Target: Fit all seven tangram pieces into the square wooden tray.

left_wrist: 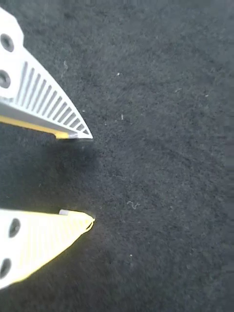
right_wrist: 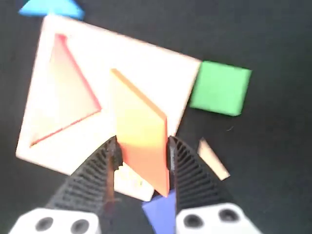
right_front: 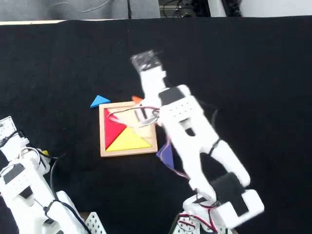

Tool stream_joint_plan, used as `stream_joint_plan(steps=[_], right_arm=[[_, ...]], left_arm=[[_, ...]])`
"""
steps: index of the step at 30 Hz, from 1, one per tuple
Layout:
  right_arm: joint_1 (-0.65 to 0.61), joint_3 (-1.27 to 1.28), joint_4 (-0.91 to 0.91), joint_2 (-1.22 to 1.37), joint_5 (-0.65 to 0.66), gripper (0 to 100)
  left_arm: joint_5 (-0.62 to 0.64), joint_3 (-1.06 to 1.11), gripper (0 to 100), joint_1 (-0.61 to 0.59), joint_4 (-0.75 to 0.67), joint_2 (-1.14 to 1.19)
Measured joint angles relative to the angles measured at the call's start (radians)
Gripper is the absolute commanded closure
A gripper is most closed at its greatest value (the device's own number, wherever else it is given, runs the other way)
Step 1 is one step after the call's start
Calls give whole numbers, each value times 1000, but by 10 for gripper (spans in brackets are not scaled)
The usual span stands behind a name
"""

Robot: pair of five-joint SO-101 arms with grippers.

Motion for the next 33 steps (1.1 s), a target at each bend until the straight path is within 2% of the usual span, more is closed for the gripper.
stream_joint_plan(steps=[6,11,16,28,33], right_arm=[[-6,-81,31,169,-160,985],[-8,-81,34,190,-222,985],[-8,-81,60,190,-290,915],[-63,-81,61,190,-315,887],[-63,-81,61,190,-315,802]], left_arm=[[0,5,758,0,-15,0],[0,5,758,0,-15,0],[0,5,758,0,-15,0],[0,5,758,0,-15,0],[0,5,758,0,-15,0]])
